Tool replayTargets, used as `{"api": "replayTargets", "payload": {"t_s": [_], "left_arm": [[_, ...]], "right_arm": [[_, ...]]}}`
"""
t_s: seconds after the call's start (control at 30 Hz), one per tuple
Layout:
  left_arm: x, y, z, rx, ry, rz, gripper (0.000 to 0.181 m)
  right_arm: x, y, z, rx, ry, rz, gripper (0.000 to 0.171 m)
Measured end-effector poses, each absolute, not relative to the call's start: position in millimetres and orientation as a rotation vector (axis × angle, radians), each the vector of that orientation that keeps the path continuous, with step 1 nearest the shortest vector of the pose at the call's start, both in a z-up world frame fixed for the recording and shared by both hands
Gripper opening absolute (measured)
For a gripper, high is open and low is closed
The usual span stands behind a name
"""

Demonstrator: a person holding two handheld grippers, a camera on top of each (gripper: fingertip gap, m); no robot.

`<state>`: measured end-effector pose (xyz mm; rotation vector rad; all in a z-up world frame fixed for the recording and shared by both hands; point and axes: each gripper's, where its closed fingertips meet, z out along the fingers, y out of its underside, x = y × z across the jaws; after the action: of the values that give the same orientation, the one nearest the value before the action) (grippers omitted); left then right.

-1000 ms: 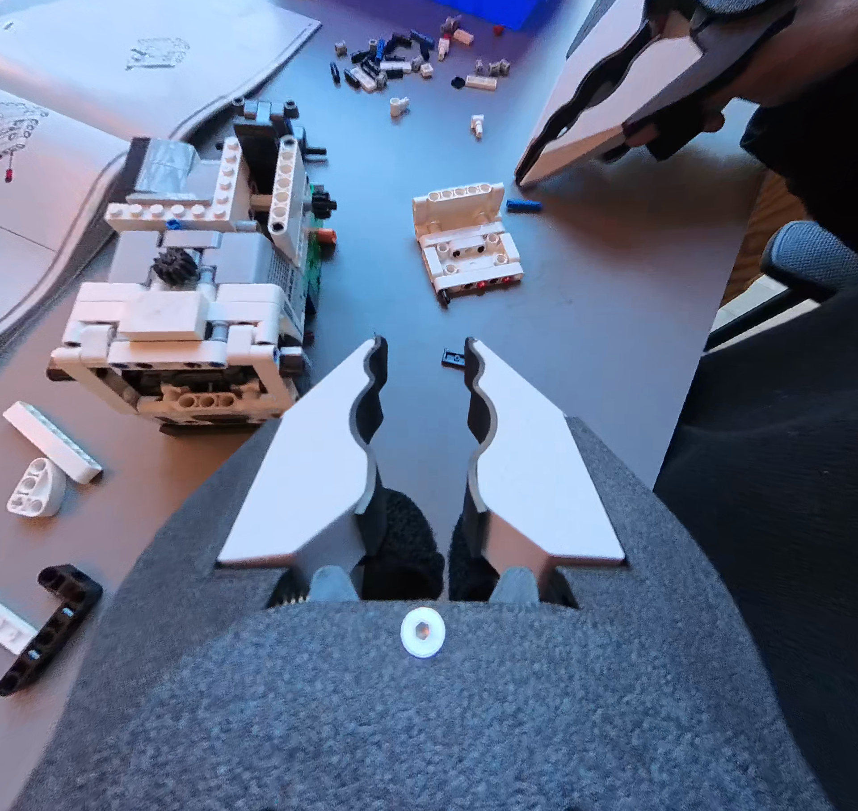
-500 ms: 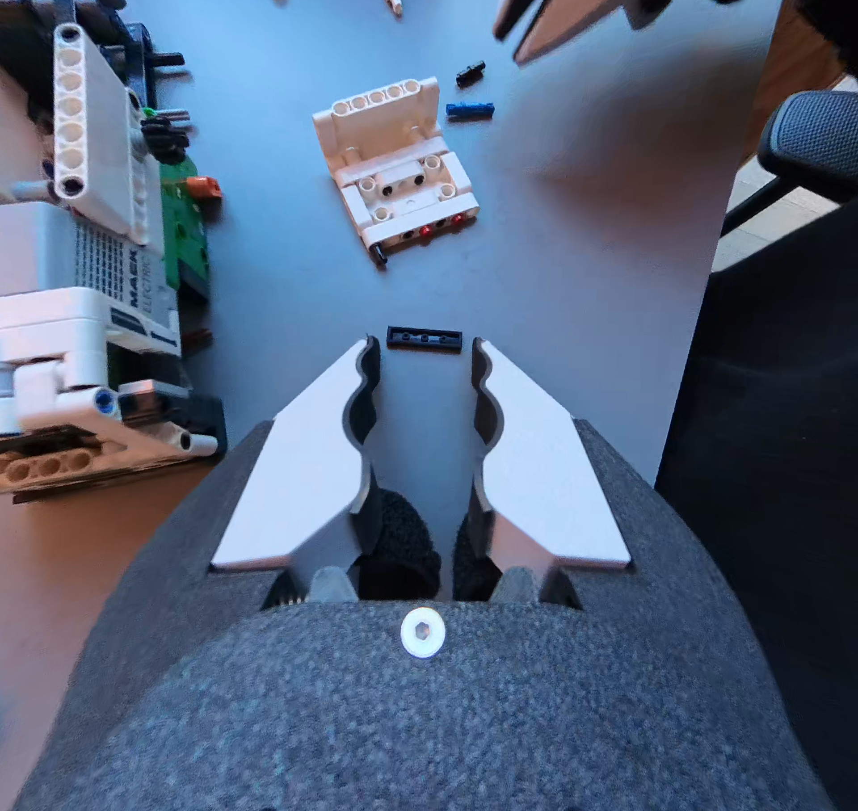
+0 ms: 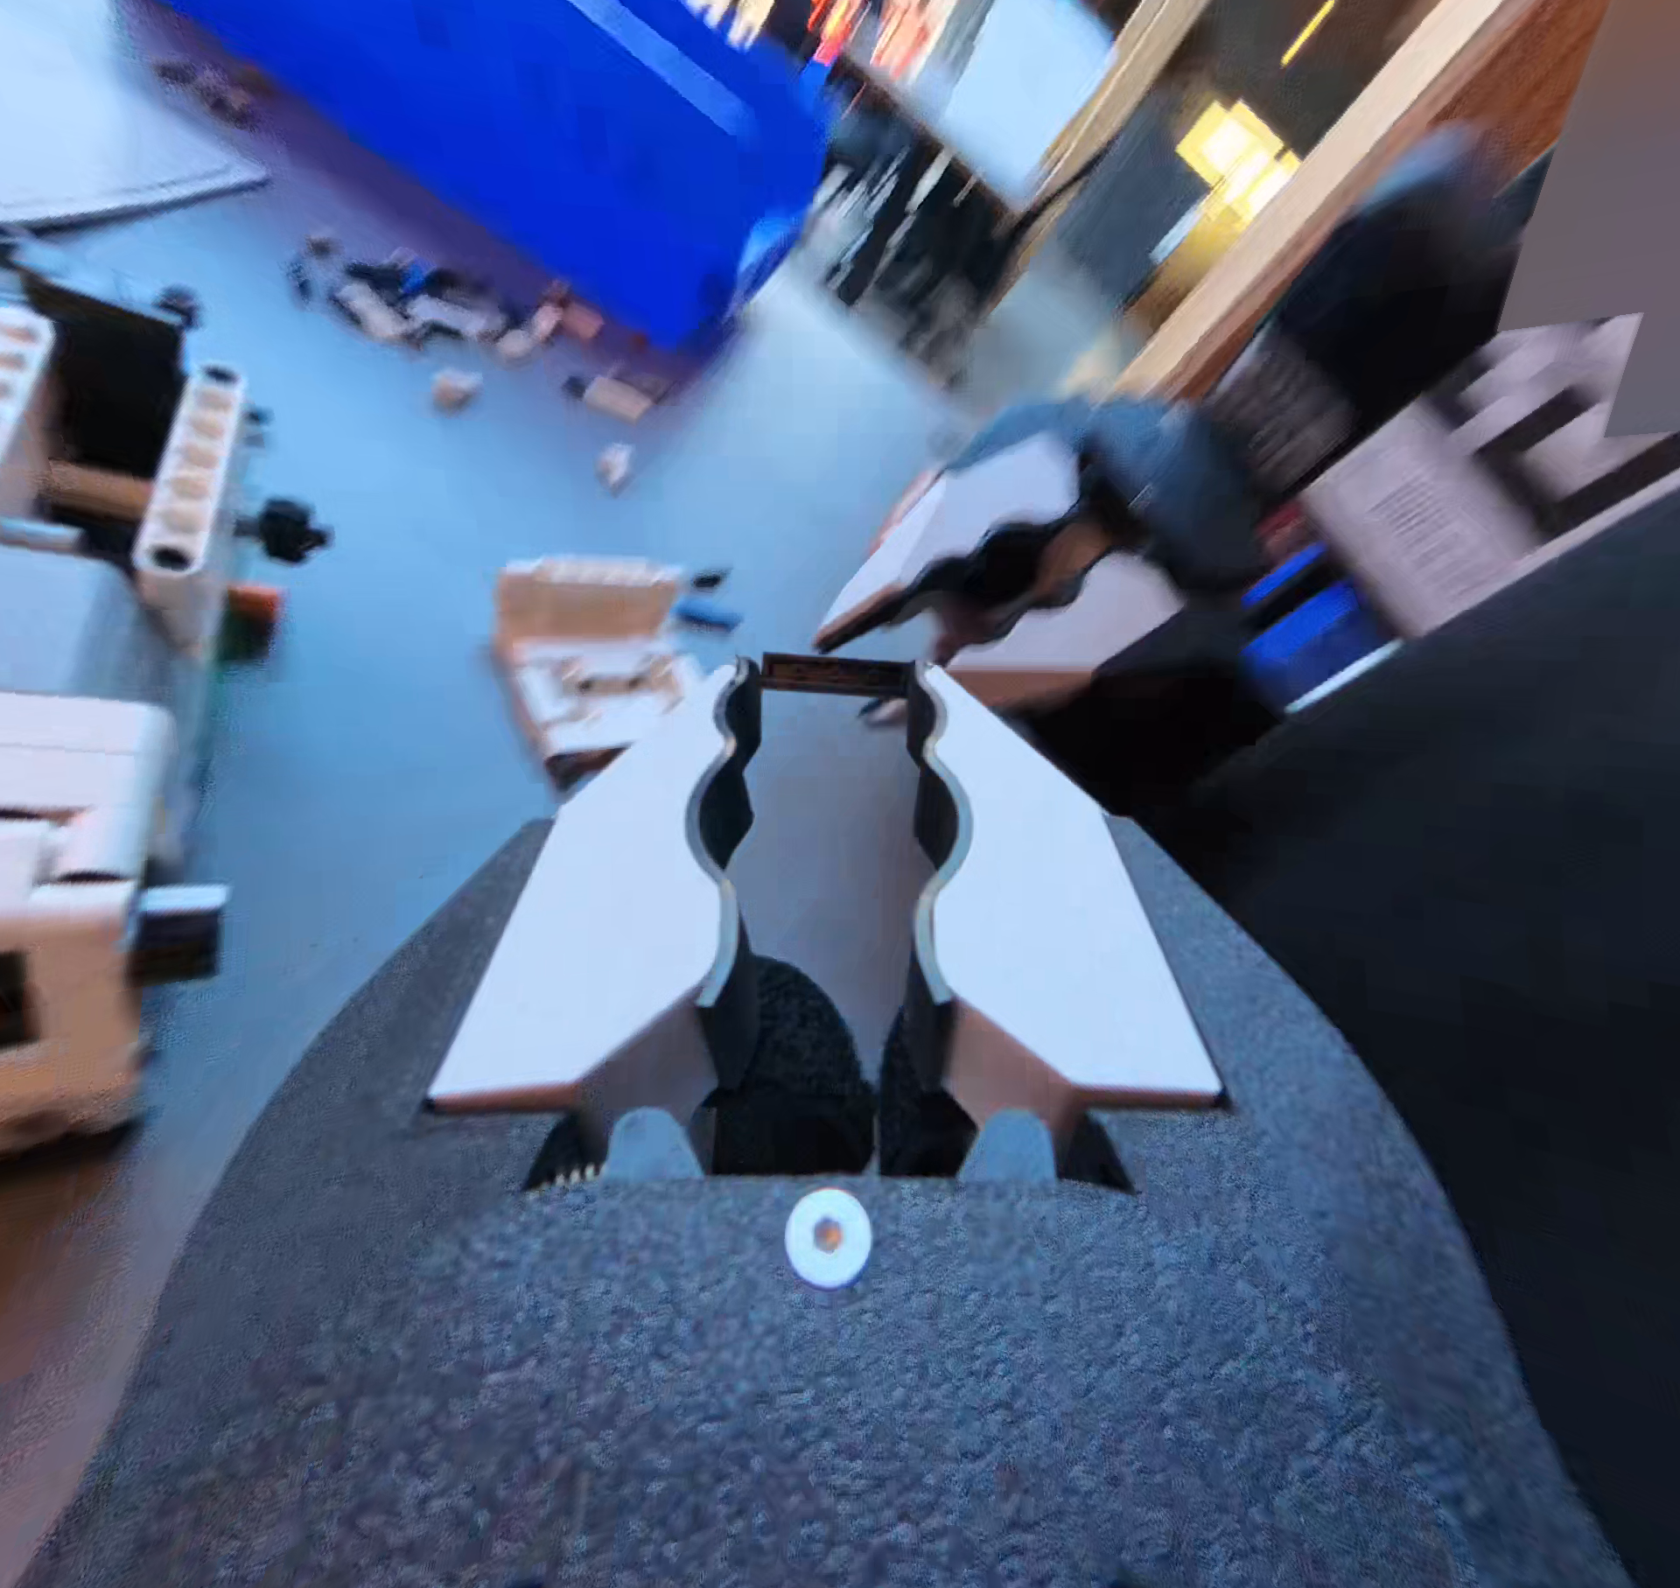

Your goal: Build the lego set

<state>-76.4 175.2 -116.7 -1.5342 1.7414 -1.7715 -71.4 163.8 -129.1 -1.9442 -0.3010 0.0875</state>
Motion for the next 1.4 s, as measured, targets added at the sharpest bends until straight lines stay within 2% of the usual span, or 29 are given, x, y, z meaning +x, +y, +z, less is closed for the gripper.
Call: {"api": "replayTargets", "payload": {"t_s": [0.17,0.33,0.4,0.77,0.87,1.07,1.23,1.4], "left_arm": [[-81.3,177.8,-55.2,-1.536,1.286,-2.596,0.03],[-90.8,170.9,-37.9,-1.464,1.154,-2.983,0.03],[-95.9,163.7,-34.2,-1.432,1.187,-3.05,0.03],[-98.4,149.4,-46.0,-1.495,1.296,-3.056,0.03],[-93.6,153.6,-50.2,-1.546,1.223,-3.058,0.023],[-86.2,161.1,-72.7,-1.663,1.216,-2.831,0.021],[-83.3,160.6,-109.5,-1.674,1.571,-2.157,0.022],[-85.7,176.3,-151.5,-1.639,1.825,-1.524,0.022]], "right_arm": [[-78.6,164.5,-80.9,-1.755,-0.462,0.097,0.024],[-91.5,155.8,-24.8,-1.511,-0.542,0.419,0.017],[-97.9,155.4,-24.5,-1.529,-0.61,0.525,0.017],[-102.4,154.9,-52.1,-1.651,-0.8,0.514,0.004],[-100.9,155.5,-62.0,-1.7,-0.758,0.491,0.002],[-85.5,156.1,-94.3,-1.865,-0.568,0.441,0.002],[-54.9,153.3,-162.4,-2.293,-0.431,0.203,0.002],[-65.7,153.2,-186.2,-2.483,-0.386,0.189,0.002]]}}
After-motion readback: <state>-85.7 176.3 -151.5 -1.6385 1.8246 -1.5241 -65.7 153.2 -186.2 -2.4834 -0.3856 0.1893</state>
